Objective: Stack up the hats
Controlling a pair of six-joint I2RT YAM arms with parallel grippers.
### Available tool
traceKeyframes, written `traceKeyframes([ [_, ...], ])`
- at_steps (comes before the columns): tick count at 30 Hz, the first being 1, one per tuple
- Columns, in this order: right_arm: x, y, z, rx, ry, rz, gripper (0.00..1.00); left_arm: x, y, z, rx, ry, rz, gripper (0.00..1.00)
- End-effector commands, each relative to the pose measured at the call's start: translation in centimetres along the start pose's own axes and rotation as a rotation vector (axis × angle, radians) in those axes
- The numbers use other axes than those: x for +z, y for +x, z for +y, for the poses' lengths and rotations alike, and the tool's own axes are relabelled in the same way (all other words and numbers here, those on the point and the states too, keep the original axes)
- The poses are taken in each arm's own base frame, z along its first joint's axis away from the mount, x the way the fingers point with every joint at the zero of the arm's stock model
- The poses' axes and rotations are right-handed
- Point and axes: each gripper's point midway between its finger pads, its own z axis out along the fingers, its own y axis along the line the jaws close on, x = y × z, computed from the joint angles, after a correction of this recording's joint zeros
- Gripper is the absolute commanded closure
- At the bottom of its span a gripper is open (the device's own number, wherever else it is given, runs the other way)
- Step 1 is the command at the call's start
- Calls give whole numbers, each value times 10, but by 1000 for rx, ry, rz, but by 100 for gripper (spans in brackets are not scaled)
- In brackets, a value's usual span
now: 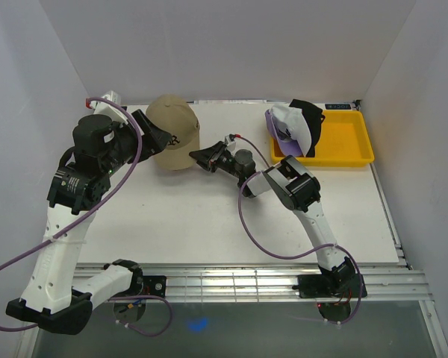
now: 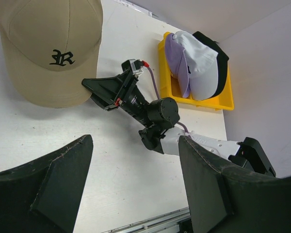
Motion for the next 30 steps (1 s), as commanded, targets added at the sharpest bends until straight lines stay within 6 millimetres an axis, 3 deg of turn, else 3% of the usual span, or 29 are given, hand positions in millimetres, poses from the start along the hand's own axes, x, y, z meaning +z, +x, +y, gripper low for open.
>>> traceKeyframes([
  [1,-1,10,-16,-26,96,58,75,-4,3,2,7,0,-2,19],
  [20,-4,10,-47,-33,218,71,74,-4,4,4,7,-10,1,18],
  [30,-8,7,-56,-36,253,67,66,-3,6,5,7,-13,5,18],
])
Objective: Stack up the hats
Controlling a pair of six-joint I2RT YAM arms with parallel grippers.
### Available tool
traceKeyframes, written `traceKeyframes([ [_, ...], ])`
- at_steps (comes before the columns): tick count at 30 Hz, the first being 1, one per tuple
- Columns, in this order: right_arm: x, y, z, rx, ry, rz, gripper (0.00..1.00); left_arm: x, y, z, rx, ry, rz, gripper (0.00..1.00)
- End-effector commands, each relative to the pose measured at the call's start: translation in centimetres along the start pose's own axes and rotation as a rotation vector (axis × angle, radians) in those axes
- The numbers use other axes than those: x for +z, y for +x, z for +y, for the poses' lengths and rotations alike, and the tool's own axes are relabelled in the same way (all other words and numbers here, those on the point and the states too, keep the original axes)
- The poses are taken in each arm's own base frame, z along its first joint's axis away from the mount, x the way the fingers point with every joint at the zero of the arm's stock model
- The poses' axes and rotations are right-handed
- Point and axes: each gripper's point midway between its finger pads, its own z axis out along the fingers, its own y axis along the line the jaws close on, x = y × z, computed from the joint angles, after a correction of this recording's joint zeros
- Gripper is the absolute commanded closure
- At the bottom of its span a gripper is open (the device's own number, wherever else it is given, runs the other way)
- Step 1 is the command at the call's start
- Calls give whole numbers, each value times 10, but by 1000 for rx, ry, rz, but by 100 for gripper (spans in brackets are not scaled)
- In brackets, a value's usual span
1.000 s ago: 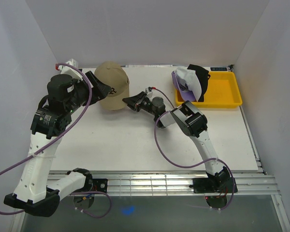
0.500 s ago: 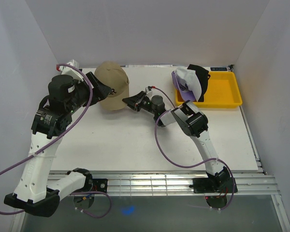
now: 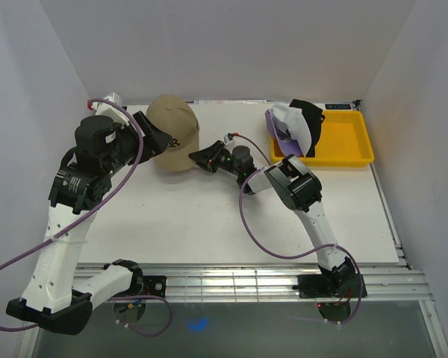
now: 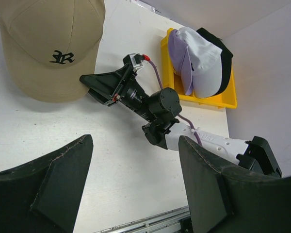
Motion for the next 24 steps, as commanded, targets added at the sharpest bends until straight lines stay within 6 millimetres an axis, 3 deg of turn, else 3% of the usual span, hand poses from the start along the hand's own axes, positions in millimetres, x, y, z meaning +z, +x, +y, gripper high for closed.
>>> traceKeyframes([
  [1,-8,13,-37,13,148,56,66,-6,1,1,8,-1,-9,18],
  [24,5,-2,-27,-64,170,81,60,-5,1,3,7,-9,-11,18],
])
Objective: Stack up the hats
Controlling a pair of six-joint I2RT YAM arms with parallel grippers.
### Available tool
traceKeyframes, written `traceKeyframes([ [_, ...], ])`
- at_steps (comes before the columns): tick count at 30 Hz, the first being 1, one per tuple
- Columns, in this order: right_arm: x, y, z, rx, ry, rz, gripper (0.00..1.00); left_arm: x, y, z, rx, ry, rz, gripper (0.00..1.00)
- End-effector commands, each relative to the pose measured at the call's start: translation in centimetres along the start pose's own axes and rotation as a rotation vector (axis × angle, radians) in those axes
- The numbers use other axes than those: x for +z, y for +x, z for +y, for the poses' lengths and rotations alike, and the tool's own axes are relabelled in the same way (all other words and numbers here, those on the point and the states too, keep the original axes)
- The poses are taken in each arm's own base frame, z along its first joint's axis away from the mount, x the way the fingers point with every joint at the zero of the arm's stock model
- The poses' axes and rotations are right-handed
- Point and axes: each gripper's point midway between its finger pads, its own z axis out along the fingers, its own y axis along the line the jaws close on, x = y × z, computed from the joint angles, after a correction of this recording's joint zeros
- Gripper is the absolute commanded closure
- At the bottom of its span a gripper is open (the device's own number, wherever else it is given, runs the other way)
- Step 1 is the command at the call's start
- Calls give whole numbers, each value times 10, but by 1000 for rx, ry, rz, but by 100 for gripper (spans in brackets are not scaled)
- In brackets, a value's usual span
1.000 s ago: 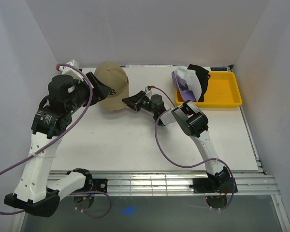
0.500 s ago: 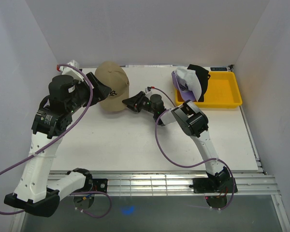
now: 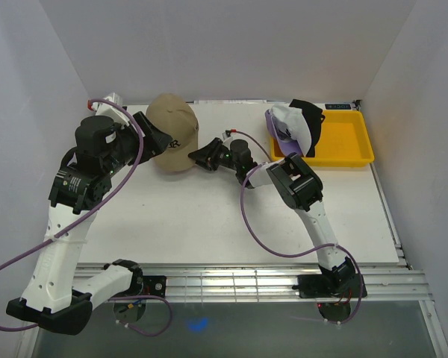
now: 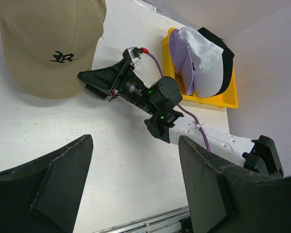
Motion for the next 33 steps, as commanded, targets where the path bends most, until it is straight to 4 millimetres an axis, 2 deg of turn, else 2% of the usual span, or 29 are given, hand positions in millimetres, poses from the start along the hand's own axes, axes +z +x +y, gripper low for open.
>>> traceKeyframes([
  [1,0,4,-15,-32,89,41,60,-6,0,1,8,-2,-12,18],
  [12,0,-1,-21,-84,148,45,60,-4,1,2,7,-6,-7,18],
  [33,0,-13,-15,-189,208,61,55,-5,3,2,2,-1,-3,18],
])
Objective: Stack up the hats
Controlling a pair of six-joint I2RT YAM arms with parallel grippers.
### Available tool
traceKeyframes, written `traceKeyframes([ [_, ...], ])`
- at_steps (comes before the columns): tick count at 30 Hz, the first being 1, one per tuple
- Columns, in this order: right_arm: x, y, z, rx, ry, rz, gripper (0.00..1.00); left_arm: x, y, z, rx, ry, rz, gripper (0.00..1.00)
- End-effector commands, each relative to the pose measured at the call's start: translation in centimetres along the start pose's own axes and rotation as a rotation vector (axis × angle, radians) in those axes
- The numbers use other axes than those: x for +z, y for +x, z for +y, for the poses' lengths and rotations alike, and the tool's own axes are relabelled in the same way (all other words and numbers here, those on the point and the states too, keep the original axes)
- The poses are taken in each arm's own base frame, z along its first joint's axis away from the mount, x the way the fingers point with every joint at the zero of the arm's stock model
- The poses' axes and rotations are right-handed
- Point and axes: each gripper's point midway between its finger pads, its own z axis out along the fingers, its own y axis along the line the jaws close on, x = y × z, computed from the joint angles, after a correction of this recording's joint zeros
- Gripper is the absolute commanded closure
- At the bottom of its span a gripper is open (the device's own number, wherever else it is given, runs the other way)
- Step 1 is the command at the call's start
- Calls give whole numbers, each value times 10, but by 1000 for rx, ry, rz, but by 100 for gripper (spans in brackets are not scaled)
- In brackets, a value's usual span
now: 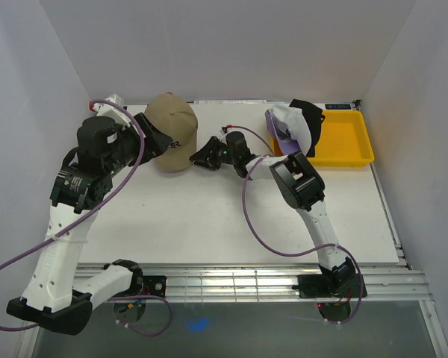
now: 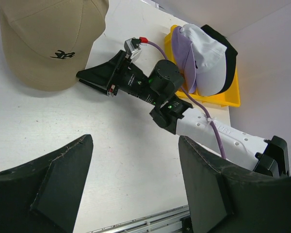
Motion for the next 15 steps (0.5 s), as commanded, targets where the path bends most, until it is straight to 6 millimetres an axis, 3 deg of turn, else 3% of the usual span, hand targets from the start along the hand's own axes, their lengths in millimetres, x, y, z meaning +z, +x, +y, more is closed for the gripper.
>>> traceKeyframes([
  [1,-6,-7,9,-48,34,-1,55,-7,-1,-1,1,5,-15,19],
  [15,-20,-18,28,-139,96,-10,53,-6,0,-3,-8,16,-9,19],
])
